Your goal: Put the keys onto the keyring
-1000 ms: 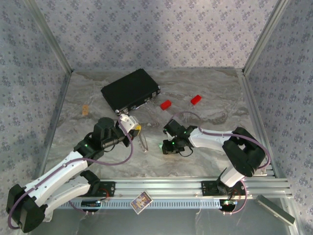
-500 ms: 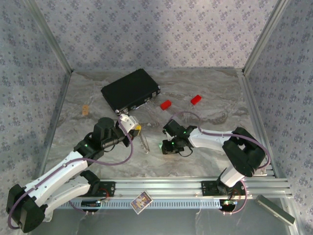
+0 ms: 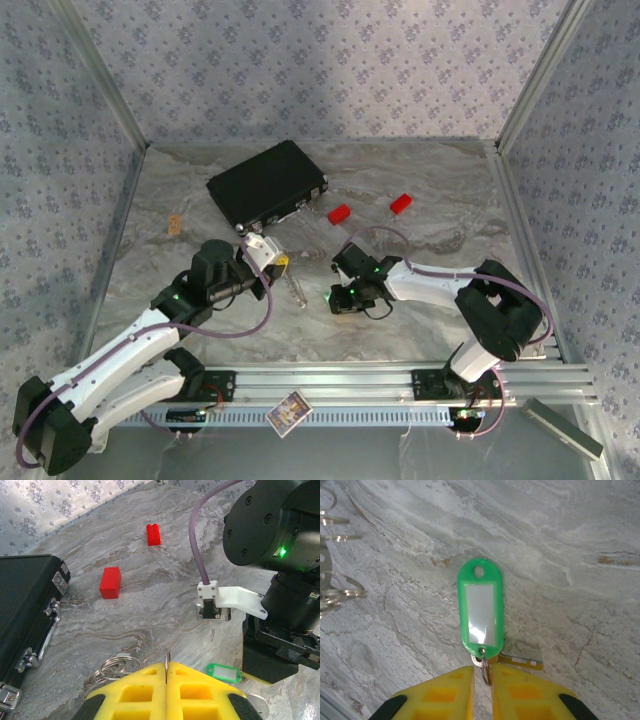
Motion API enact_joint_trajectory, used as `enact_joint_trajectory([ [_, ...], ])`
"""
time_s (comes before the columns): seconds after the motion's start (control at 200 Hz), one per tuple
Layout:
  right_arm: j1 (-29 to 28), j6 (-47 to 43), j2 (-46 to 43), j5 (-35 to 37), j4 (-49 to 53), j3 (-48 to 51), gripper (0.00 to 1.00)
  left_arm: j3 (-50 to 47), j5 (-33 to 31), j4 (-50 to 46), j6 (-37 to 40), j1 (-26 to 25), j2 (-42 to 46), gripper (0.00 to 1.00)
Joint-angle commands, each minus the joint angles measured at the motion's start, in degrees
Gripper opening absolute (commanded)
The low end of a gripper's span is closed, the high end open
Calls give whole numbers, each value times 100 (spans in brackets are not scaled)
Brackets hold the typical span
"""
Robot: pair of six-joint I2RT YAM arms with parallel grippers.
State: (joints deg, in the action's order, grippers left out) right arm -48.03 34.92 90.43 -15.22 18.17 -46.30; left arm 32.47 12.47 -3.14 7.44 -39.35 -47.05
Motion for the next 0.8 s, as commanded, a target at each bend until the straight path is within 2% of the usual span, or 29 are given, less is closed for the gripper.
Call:
enact_joint_trajectory([
  [0.0,-39,-88,71,106,107,-172,17,6,110,252,48,15,47,0],
  [0.475,-73,-101,264,101,97,-253,17,5,112,242,49,18,62,0],
  [0.795,-74,-120,259,165,177,-273,5,13,124,234,60,12,63,0],
])
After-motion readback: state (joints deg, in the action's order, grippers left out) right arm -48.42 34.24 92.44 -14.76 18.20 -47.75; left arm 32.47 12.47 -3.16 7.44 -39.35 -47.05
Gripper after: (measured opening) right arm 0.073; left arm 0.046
